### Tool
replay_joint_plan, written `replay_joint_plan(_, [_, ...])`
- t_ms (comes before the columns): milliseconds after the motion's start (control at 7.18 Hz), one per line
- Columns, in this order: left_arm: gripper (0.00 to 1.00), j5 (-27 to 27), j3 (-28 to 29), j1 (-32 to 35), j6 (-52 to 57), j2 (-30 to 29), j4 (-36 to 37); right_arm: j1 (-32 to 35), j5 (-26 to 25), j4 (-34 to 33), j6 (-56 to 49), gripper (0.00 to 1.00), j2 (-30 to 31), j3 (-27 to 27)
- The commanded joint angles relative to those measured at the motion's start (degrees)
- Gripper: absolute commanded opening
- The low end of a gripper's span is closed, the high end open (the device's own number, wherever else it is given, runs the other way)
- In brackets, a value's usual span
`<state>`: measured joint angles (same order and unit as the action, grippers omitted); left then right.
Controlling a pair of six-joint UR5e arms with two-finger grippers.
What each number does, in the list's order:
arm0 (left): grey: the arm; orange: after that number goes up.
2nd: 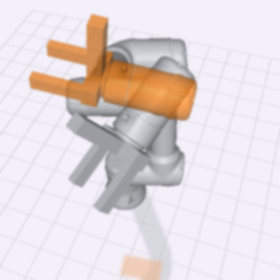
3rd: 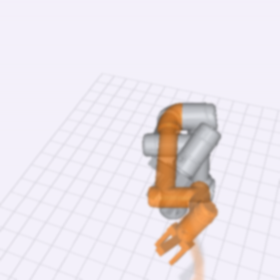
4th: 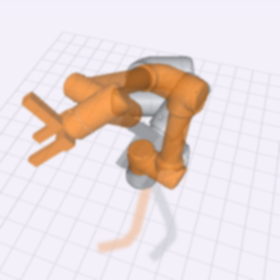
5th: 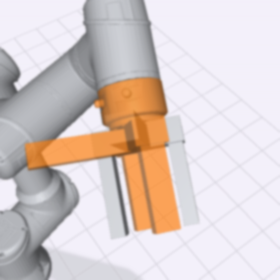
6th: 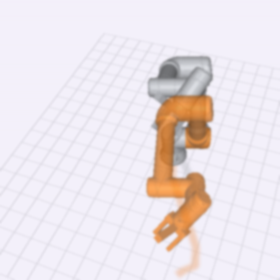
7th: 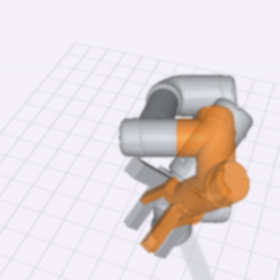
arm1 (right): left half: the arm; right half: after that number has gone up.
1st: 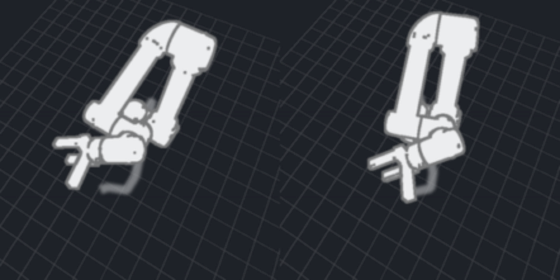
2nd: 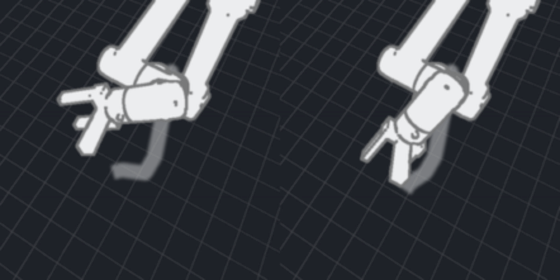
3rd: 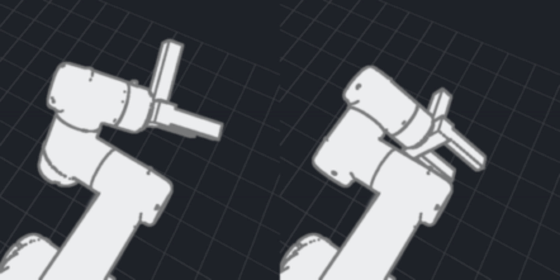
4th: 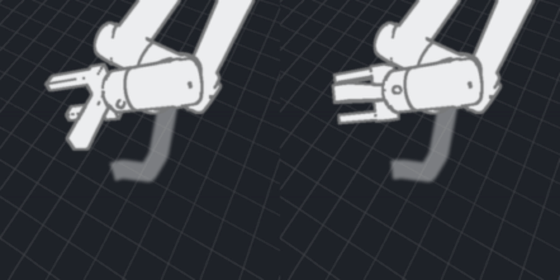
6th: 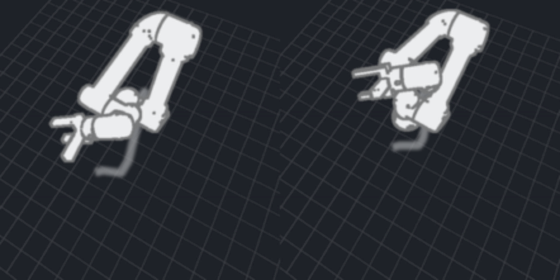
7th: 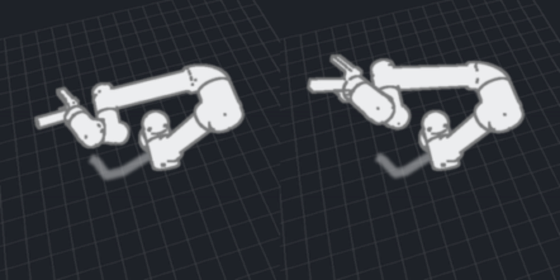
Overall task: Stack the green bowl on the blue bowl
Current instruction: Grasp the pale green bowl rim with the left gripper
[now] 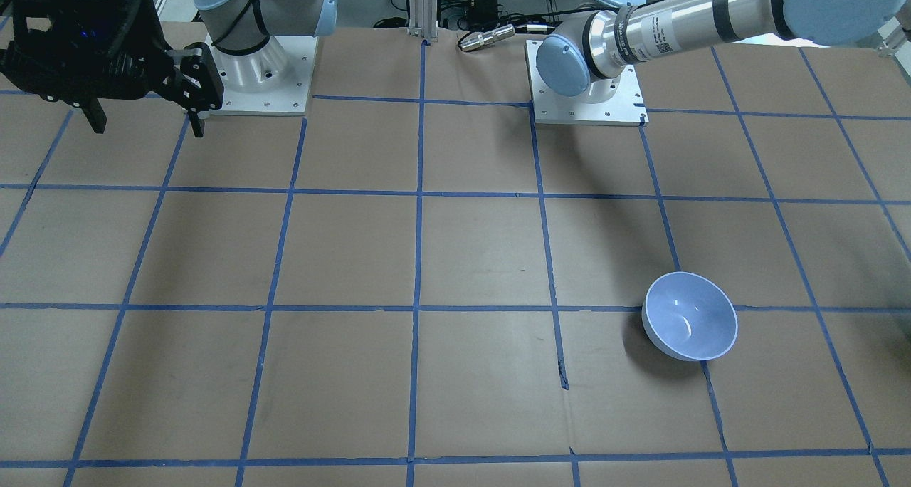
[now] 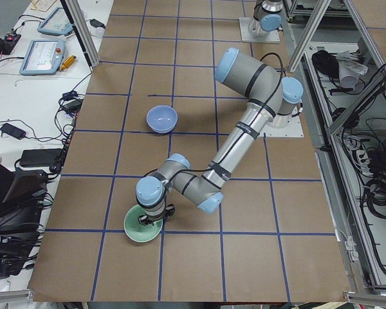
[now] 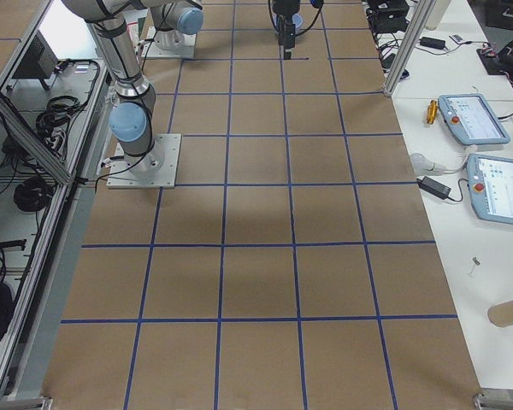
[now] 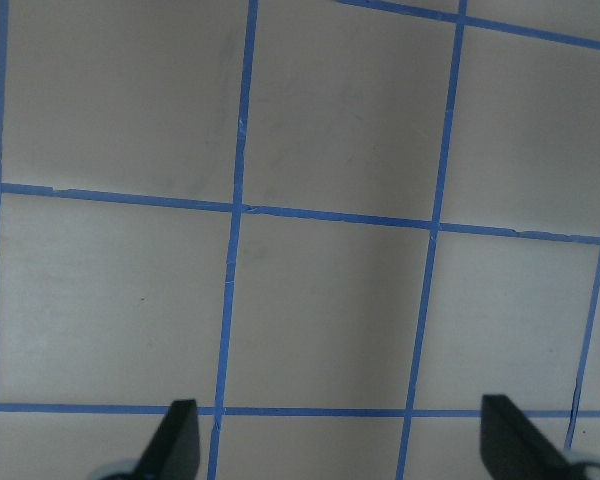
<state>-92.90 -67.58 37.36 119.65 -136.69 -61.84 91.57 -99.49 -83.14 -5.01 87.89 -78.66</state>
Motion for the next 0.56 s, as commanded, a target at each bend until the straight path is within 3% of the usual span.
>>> replay_joint_plan(0, [0.0, 0.0, 0.0, 0.0, 0.1, 0.0, 0.1, 0.0, 0.0, 0.0, 0.0, 1.0, 0.0, 0.0])
replay_joint_plan(418, [0.0, 0.0, 0.0, 0.0, -0.6, 0.0, 0.1, -0.1, 0.0, 0.0, 0.0, 1.0, 0.0, 0.0])
